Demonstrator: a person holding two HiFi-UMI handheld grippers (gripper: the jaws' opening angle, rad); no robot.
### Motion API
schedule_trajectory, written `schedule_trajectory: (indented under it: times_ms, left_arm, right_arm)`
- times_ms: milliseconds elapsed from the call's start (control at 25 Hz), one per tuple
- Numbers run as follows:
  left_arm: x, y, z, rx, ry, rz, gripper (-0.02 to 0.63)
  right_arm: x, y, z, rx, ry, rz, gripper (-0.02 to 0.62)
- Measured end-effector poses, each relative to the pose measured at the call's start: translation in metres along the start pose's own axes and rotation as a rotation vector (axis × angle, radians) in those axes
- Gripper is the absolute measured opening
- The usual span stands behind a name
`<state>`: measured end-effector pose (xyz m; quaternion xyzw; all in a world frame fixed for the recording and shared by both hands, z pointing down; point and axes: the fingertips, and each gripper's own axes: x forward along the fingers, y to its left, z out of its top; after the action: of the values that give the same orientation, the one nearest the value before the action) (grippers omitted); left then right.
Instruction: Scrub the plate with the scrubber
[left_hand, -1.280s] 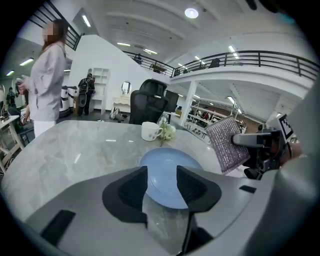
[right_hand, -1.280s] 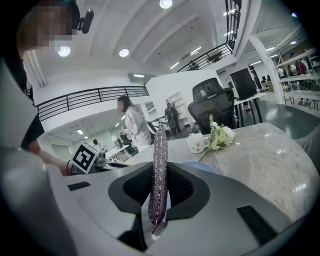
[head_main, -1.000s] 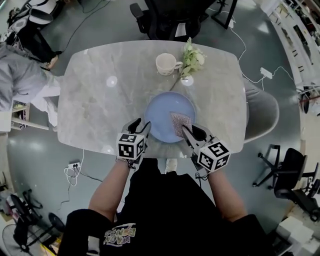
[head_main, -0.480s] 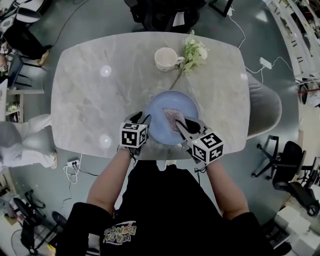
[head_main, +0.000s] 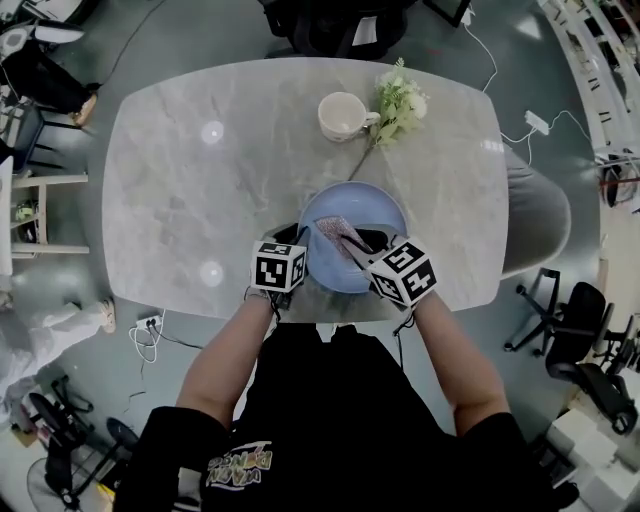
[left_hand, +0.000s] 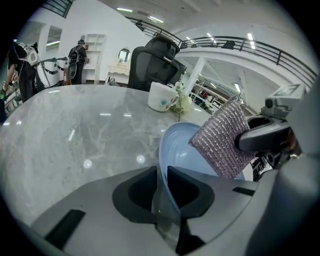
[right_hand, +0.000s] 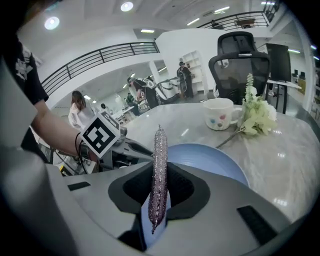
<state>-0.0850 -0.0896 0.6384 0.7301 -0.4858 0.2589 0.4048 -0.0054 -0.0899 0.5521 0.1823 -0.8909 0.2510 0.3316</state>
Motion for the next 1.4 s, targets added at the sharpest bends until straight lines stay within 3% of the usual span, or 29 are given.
schedule_trajectory:
  times_ms: [360,640,1080,1400]
  left_arm:
    - [0.004,0.0,0.001,-0.039,-0.003,0.008,0.049]
    - [0.003,0.0,-0.001,-0.035,-0.005,0.006,0.049]
    - [0.002,0.001,0.0,-0.028,-0.006,0.006,0.048]
    - [0.004,0.001,0.0,-0.027,-0.01,0.008,0.048]
  right_arm:
    - [0.043,-0.01,0.002,-0.277,0.25,-0.023,0.077]
    - [0.064,-0.024,0.008,-0.515,0.385,-0.154,0.074]
    - [0.076,-0.057,0.015,-0.627,0.4,-0.359,0.077]
    - [0.06,-0.092,0.017,-0.6,0.405,-0.478,0.077]
